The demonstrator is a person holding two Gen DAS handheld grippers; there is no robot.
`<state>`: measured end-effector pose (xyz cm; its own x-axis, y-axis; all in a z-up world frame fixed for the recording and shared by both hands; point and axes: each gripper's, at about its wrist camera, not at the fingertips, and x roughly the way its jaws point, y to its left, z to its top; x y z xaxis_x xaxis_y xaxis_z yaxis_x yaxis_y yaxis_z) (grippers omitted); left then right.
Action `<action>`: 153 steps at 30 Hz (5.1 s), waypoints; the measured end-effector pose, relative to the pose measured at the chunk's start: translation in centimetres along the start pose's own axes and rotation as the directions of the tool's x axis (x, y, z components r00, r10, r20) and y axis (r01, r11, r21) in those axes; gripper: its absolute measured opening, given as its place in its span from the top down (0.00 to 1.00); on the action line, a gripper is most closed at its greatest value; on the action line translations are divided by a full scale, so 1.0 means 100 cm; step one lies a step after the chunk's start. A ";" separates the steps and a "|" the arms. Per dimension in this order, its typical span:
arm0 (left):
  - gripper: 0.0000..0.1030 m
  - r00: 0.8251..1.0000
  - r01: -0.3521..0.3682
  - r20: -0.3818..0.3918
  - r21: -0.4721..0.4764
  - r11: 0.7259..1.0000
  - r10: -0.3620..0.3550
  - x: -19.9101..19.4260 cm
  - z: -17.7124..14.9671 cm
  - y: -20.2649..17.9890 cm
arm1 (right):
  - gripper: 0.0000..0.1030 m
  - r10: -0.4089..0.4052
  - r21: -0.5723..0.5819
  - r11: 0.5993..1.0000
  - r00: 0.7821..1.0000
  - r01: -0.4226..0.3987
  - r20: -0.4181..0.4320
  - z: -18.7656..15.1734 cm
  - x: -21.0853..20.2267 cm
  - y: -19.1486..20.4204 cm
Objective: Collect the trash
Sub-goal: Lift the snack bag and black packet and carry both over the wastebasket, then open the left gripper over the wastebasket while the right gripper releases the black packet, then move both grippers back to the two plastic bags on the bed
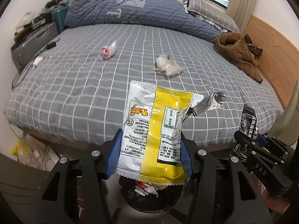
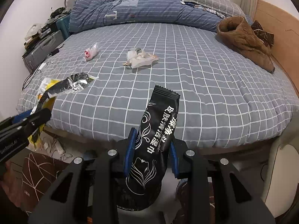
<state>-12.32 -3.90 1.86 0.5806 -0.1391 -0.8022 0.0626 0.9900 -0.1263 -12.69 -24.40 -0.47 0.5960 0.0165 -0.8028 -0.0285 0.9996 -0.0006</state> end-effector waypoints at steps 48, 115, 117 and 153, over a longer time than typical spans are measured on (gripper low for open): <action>0.48 0.947 -0.014 -0.318 0.101 0.995 0.045 0.171 -0.142 -0.010 | 0.70 -0.086 0.022 0.995 0.971 0.093 -0.222 -0.111 0.130 -0.011; 0.05 0.942 -0.176 -0.292 -0.014 0.984 0.164 0.166 -0.145 0.113 | 0.62 -0.036 -0.145 0.989 0.938 -0.016 -0.344 -0.137 0.219 0.099; 0.05 0.940 -0.177 -0.298 -0.017 0.984 0.164 0.168 -0.146 0.113 | 0.58 -0.036 -0.136 0.991 0.939 -0.012 -0.343 -0.137 0.219 0.100; 0.06 0.983 -0.151 -0.107 -0.026 0.988 0.148 0.085 -0.065 0.095 | 0.07 -0.045 -0.131 0.990 0.999 0.047 0.015 -0.035 0.081 0.051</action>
<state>-12.09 4.21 -9.91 0.4935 0.0069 -0.8697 -0.0471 0.9987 -0.0188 -10.76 -19.24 -9.07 0.6087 -0.0285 -0.7929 -0.1056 0.9876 -0.1165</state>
